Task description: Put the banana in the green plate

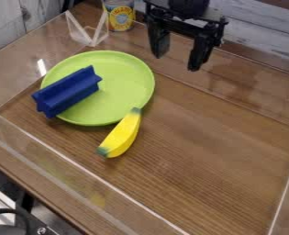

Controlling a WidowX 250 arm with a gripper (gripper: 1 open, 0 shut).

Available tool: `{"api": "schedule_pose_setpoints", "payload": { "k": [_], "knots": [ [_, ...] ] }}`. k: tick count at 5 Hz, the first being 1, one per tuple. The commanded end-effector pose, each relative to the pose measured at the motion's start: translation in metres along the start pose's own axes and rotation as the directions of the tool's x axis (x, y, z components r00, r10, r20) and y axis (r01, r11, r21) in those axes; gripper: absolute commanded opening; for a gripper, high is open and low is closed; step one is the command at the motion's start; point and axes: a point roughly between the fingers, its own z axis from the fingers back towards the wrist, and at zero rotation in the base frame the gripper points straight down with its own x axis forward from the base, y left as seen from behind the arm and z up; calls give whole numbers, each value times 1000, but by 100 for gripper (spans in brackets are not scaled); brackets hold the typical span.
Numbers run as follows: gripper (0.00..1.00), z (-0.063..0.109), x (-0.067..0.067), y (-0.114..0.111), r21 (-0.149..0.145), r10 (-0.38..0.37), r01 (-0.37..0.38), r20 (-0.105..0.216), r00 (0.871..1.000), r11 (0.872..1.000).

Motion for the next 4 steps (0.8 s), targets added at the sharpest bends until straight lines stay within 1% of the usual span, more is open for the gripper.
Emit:
{"api": "schedule_pose_setpoints", "payload": {
  "k": [1,2,3,4],
  "knots": [
    [100,-13,-9,2,-1,-4,4,-35,999,1000],
    [100,-28,-30,9,-4,-15,14,-52,999,1000],
    [100,-34,-50,19,5,-29,29,-26,999,1000],
    [100,-37,-61,25,14,-44,44,9,999,999]
  ]
}}
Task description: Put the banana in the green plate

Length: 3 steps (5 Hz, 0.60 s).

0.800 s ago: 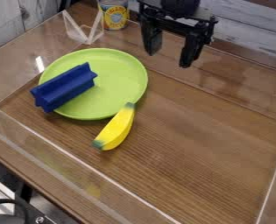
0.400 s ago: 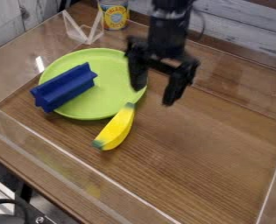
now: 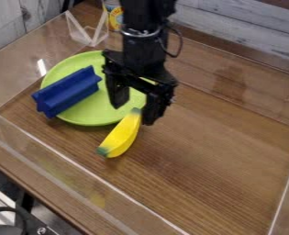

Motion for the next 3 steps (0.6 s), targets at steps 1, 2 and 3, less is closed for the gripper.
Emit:
{"api": "schedule_pose_setpoints", "payload": {
  "k": [1,2,3],
  "knots": [
    [100,4,-2,4,14,10,-11,56,998,1000],
    [100,-2,-5,6,20,21,-22,73,997,1000],
    [100,-5,-5,8,28,33,-36,97,995,999]
  ]
}}
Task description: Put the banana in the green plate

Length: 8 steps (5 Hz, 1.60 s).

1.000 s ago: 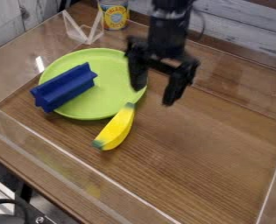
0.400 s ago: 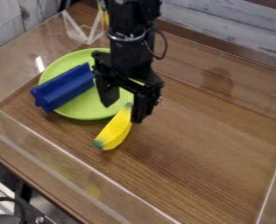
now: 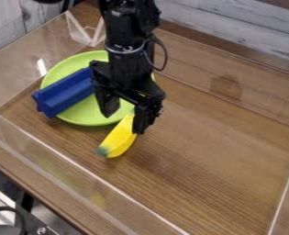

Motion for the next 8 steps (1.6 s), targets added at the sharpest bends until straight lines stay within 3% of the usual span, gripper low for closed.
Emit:
{"api": "schedule_pose_setpoints", "payload": {
  "k": [1,5,8],
  "knots": [
    [100,8,3,5,17,21,-22,71,997,1000],
    [100,3,7,10,40,64,-71,143,988,997],
    [100,-5,10,13,55,98,-109,170,980,993]
  ]
}}
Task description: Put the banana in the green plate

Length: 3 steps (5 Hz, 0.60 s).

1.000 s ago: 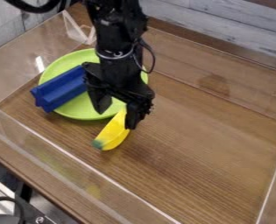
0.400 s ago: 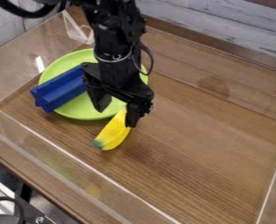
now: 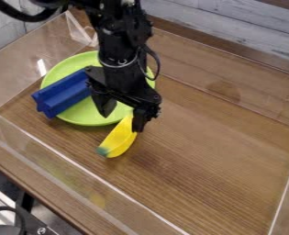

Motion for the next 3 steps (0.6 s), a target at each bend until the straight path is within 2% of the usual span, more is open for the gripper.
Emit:
{"api": "schedule_pose_setpoints", "payload": {
  "k": [1,3],
  "knots": [
    [100,2,4,3,12,18,-18,31,999,1000],
    [100,-4,4,4,24,35,-36,43,998,999]
  ]
}}
